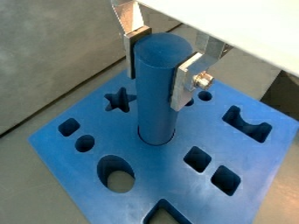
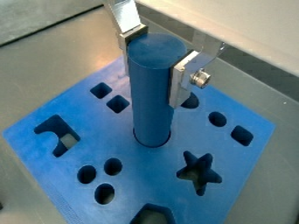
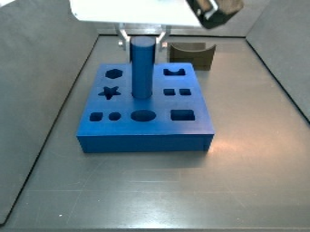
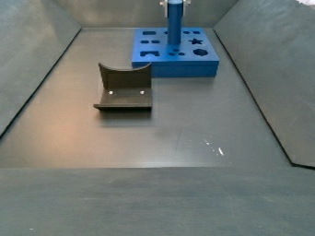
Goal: Insert the round object.
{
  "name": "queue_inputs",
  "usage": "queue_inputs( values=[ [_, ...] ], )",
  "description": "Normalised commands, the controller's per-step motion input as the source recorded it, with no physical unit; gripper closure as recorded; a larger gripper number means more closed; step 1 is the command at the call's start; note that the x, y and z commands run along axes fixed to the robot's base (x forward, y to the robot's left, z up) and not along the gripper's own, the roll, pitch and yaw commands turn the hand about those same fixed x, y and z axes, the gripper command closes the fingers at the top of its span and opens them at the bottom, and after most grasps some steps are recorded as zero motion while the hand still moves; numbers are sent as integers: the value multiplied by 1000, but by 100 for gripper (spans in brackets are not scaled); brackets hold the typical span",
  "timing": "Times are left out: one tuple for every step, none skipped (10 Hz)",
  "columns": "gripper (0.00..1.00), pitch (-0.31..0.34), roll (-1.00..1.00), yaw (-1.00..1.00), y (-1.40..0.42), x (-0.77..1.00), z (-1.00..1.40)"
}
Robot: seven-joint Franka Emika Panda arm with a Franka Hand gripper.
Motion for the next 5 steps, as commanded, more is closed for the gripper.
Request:
queue_inputs(
  values=[
    [100,-16,114,0,0,0,-340],
    [100,-17,119,0,-9,0,-380],
    [100,-24,93,0,-51,0,-366],
    [100,-66,0,0,0,0,-91],
    [100,0,0,0,0,0,0]
  ],
)
